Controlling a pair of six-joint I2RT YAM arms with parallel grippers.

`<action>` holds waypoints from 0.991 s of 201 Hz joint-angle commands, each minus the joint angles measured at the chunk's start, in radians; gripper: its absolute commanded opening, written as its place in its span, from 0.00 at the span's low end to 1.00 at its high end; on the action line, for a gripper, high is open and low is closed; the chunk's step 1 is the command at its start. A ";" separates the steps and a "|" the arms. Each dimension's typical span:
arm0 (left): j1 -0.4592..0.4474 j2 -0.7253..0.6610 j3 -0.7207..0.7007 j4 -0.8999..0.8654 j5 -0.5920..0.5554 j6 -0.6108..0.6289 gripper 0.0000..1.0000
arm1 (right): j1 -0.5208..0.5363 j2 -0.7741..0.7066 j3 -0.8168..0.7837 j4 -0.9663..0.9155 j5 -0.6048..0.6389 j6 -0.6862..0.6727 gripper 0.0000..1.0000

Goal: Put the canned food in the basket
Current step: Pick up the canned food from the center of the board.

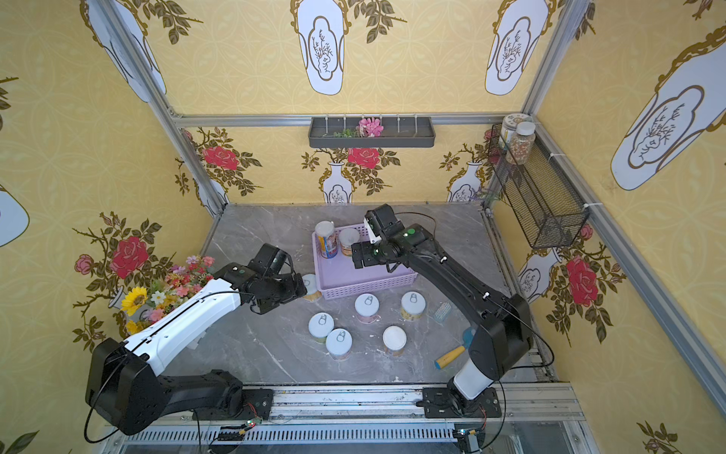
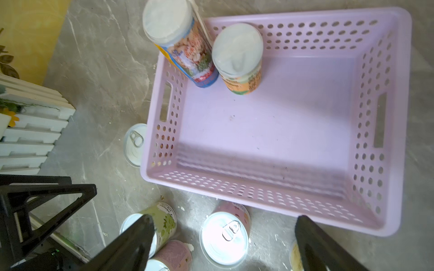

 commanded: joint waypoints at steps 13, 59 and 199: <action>-0.009 0.039 -0.034 0.044 0.023 -0.011 0.97 | -0.006 -0.047 -0.042 -0.016 0.057 0.048 0.97; -0.010 0.128 -0.024 0.078 0.030 -0.007 0.97 | -0.025 -0.081 -0.075 0.004 0.060 0.075 0.97; -0.002 0.348 0.103 0.168 0.008 0.034 1.00 | -0.039 -0.101 -0.124 0.025 0.029 0.086 0.97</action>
